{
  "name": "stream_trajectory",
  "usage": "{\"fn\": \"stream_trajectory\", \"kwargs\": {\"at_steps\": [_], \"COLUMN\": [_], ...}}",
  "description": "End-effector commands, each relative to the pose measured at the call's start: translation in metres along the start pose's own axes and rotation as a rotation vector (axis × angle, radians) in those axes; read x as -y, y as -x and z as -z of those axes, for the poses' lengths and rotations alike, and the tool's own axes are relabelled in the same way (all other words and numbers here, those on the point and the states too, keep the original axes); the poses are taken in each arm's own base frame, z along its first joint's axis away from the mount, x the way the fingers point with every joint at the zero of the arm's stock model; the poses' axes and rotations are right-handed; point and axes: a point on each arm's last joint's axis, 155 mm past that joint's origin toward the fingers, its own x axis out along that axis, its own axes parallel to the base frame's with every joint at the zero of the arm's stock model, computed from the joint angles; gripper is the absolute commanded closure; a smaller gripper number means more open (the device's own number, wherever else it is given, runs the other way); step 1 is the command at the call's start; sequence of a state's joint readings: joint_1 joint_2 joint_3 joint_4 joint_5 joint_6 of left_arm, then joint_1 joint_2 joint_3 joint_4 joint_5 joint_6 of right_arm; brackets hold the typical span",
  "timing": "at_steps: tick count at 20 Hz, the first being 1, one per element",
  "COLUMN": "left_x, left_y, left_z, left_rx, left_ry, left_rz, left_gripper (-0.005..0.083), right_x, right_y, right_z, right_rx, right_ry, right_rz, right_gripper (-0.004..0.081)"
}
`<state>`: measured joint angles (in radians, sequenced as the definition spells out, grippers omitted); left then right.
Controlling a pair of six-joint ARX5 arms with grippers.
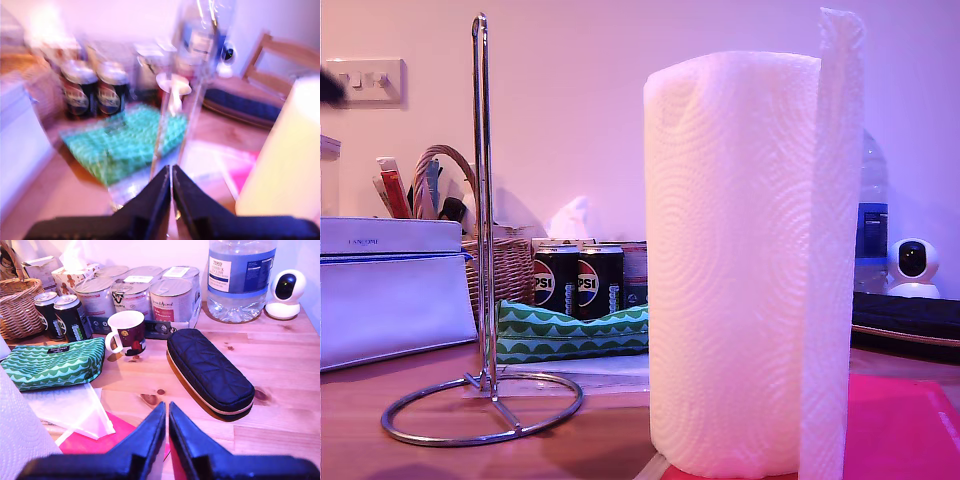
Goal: Insert the paper towel roll into the metallic stand.
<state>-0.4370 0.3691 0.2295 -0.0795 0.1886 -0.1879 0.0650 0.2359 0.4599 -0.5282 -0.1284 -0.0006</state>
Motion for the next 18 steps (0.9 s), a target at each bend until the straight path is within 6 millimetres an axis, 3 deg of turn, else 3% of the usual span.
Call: {"fn": "stream_trajectory", "kwargs": {"at_steps": [1,4,9,12,13,18], "left_x": [0.006,0.016,0.038,0.030,0.025,0.022], "left_y": [-0.004,-0.008,-0.011,-0.014,-0.016,-0.029], "left_z": [0.005,0.019,0.052,0.059,0.060,0.064], "left_rx": [0.017,0.027,-0.033,-0.055,-0.057,-0.065], "left_ry": [-0.005,-0.022,-0.012,-0.040,-0.041,-0.043], "left_rz": [0.023,0.050,0.140,0.095,0.073,0.055], "left_gripper": [0.0797,0.0797,0.0780,0.0508,0.0459,0.0451], "right_x": [-0.001,-0.004,-0.031,-0.037,-0.038,-0.042], "right_y": [0.001,-0.001,-0.006,-0.011,-0.012,-0.015], "right_z": [-0.011,-0.009,-0.001,-0.004,-0.005,-0.018], "right_rx": [0.017,0.000,-0.066,-0.078,-0.080,-0.078], "right_ry": [0.003,0.005,0.016,0.043,0.044,0.054], "right_rz": [-0.004,-0.020,-0.173,-0.205,-0.209,-0.227], "right_gripper": [0.0780,0.0780,0.0734,0.0699,0.0699,0.0699]}}
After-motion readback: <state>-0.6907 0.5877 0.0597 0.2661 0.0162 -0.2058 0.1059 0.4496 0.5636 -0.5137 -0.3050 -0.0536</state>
